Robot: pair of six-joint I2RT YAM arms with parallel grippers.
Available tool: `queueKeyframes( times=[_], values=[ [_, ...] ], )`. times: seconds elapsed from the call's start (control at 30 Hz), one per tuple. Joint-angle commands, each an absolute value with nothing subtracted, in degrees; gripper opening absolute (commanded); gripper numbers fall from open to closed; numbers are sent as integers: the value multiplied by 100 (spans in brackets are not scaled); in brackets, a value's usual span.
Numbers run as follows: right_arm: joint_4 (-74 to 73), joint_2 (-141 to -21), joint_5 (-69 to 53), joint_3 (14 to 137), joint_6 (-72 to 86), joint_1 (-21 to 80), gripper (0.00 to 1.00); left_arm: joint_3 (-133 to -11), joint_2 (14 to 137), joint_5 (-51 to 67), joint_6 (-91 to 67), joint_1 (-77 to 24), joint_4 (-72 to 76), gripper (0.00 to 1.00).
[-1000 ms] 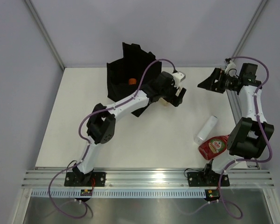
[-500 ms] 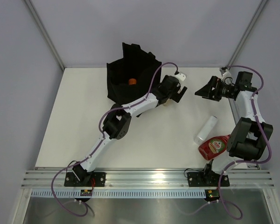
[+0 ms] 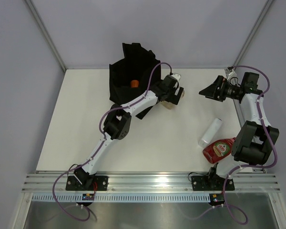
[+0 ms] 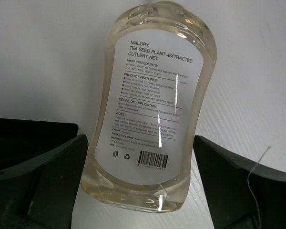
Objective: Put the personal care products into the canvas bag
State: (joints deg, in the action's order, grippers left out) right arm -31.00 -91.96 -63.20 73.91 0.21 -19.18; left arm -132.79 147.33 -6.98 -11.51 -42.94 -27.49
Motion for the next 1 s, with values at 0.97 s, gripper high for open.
queueKeyframes(
  times=[0.97],
  values=[
    [-2804, -9009, -6768, 7365, 220, -2083, 99, -9710, 12673, -1099, -1652, -5440, -3489, 91]
  ],
)
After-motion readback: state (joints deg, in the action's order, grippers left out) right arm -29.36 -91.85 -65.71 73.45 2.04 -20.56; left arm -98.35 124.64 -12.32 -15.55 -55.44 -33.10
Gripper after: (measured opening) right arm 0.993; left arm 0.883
